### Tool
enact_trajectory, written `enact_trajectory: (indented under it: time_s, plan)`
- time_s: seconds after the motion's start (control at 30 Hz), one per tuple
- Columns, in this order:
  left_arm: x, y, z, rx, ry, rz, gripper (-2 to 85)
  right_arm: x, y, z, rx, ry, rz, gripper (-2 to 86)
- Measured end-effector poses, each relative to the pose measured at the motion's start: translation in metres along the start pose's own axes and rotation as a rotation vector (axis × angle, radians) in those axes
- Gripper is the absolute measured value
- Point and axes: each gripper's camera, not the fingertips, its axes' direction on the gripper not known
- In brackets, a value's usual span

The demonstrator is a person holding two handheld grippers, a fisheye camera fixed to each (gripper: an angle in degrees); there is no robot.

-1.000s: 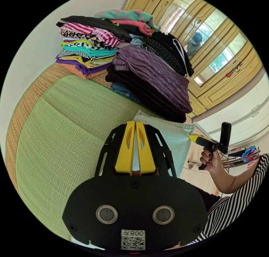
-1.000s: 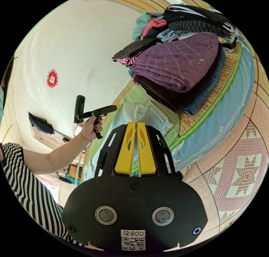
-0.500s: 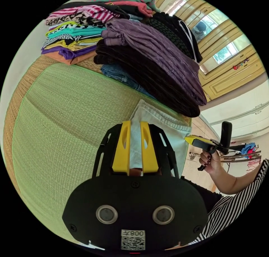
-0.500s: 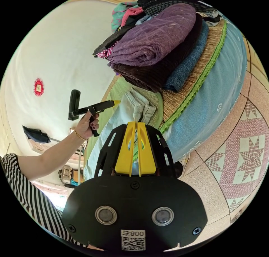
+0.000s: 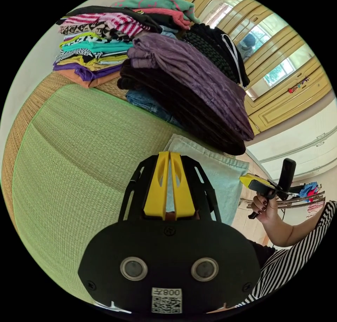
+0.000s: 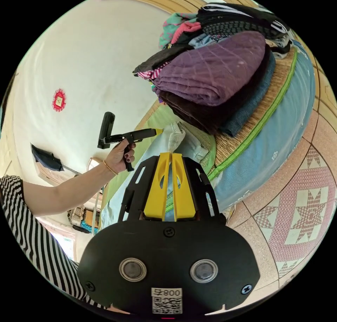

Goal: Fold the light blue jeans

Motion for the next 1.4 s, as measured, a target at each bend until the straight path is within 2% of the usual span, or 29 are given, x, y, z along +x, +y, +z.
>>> enact_trajectory:
  time_s: [0.1,0.4,0.63,0.7,0.77,0.8,1.0,1.1,1.27,1.4]
  plan:
    - [0.000,0.005,-0.004,-0.024,-0.031,0.018,0.4,0.020,0.007,0.017,0.005,-0.029,0.077,0.6]
    - [-0.006,0.027,-0.065,0.014,-0.013,0.009,0.5,0.024,0.011,0.048,0.022,0.029,0.081,0.3]
    - [0.000,0.080,-0.155,0.189,0.045,-0.015,0.2,-0.008,0.012,0.075,0.093,0.201,-0.050,0.1]
    - [-0.002,0.095,-0.159,0.135,0.049,-0.030,0.2,-0.012,0.009,0.103,0.028,0.210,-0.111,0.1]
    - [-0.009,0.113,-0.157,-0.002,0.050,-0.071,0.2,-0.006,0.007,0.153,-0.112,0.307,-0.141,0.1]
    - [-0.009,0.119,-0.161,-0.002,0.050,-0.070,0.2,-0.004,0.007,0.162,-0.134,0.318,-0.150,0.1]
    - [-0.020,0.209,-0.274,0.214,0.168,-0.211,0.3,-0.008,0.015,0.190,-0.113,0.306,-0.168,0.1]
    - [-0.030,0.287,-0.334,0.220,0.097,-0.286,0.7,-0.042,0.024,0.219,-0.161,0.184,-0.288,0.2]
    - [-0.073,0.443,-0.444,0.260,-0.065,-0.614,3.2,-0.136,0.063,0.335,-0.406,-0.095,-0.606,0.7]
    - [-0.097,0.513,-0.495,0.258,-0.164,-0.755,4.6,-0.193,0.093,0.424,-0.582,-0.251,-0.741,2.0]
